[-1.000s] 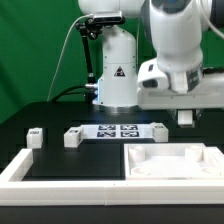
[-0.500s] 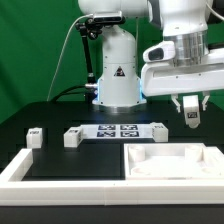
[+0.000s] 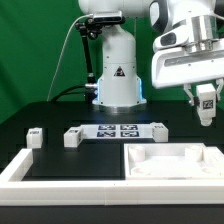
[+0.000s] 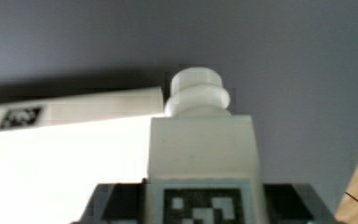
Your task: Assemble one leg
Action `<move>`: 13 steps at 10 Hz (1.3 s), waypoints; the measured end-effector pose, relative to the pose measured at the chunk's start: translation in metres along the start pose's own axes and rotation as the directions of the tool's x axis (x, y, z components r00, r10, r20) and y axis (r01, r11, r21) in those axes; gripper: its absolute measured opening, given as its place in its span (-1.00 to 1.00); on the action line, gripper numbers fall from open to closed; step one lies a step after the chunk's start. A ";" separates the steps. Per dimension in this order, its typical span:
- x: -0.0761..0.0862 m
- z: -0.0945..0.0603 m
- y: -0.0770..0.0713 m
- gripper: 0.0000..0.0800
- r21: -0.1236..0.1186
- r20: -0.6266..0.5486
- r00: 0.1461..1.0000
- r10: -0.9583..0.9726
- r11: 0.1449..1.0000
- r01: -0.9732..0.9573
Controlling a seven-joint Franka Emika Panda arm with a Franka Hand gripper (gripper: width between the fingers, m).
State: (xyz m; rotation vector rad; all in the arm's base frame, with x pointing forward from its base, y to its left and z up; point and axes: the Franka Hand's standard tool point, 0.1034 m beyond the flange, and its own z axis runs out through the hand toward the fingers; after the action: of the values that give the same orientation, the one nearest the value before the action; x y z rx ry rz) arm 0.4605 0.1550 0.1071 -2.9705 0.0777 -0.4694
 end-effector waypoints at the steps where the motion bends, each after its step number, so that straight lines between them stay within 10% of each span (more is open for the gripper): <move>1: -0.001 0.001 0.001 -0.29 -0.001 0.003 1.000 0.003 1.000 -0.003; 5: 0.000 0.005 -0.003 -0.29 0.000 -0.004 0.998 -0.057 0.998 0.057; 10: 0.053 0.008 0.039 -0.29 -0.053 -0.061 0.958 -0.280 0.959 0.277; 13: 0.052 0.009 0.040 -0.29 -0.064 -0.114 0.952 -0.284 0.958 0.279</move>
Offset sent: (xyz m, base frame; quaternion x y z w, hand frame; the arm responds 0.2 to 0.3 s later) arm 0.0000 0.0000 0.0000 0.0000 0.0000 0.0000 1.0000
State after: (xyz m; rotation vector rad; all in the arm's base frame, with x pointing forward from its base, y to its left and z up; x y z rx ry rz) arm 0.5118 0.1125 0.1088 -3.0082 -0.3329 -0.6913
